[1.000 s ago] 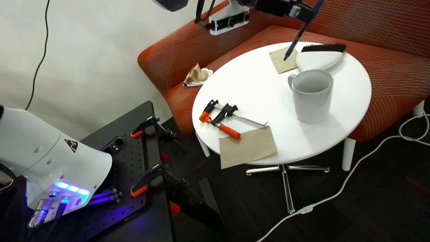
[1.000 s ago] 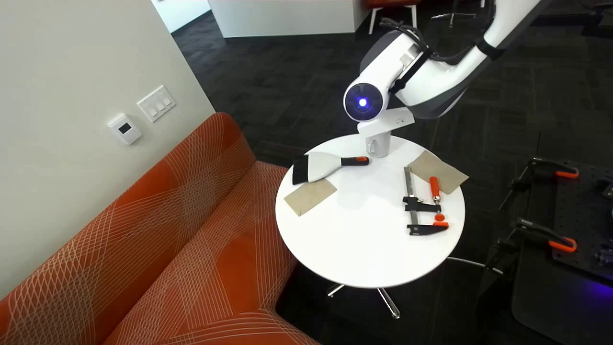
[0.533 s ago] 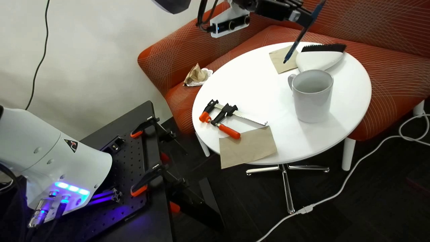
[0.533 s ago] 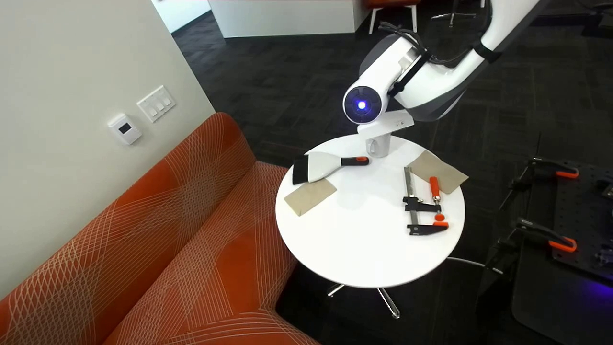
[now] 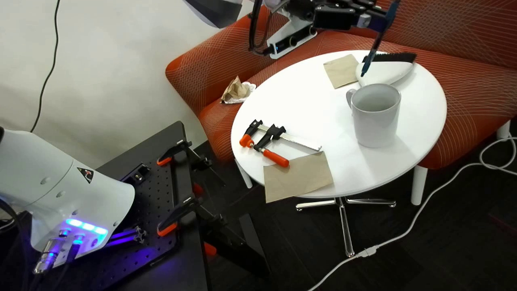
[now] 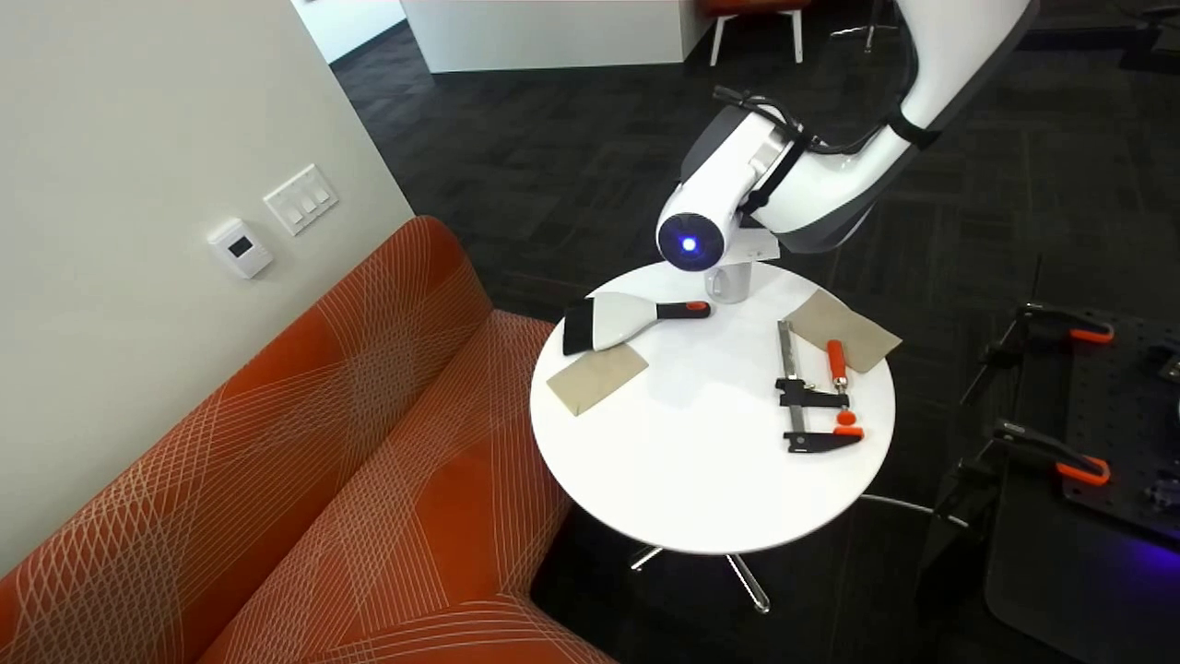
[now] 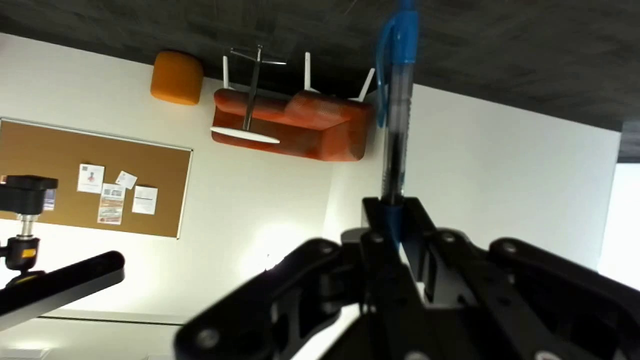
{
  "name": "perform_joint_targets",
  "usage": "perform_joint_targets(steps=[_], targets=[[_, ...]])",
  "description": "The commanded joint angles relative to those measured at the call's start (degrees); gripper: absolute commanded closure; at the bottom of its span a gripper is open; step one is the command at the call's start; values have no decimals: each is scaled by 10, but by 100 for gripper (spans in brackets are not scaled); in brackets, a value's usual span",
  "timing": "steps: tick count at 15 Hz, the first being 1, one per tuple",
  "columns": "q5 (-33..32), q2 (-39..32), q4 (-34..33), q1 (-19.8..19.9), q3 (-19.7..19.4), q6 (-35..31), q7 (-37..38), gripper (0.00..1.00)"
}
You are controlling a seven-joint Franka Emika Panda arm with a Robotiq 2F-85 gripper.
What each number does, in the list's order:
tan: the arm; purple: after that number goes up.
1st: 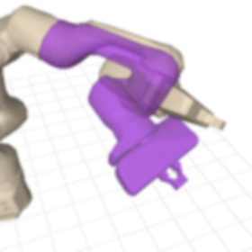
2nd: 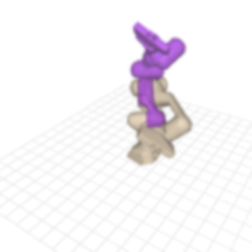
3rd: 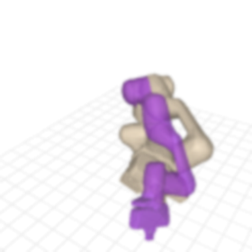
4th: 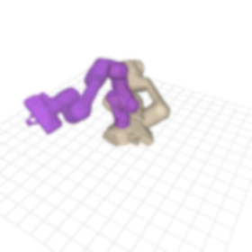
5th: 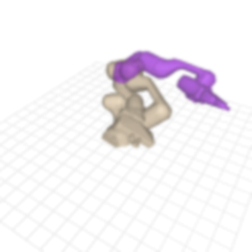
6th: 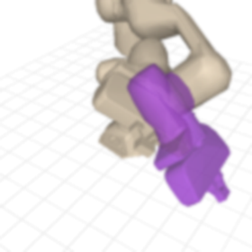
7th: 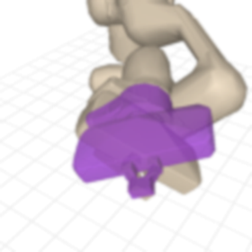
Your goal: Take the pen from the table and put it in the white cup
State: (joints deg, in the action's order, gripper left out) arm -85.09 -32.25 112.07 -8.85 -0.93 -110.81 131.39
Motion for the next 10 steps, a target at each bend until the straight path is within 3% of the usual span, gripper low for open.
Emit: perform_joint_targets(steps=[1, 10], targets=[[-19, -38, -34, 3, 13, 50, 47, 97], [-13, -107, -87, 12, 21, 48, 46, 97]])
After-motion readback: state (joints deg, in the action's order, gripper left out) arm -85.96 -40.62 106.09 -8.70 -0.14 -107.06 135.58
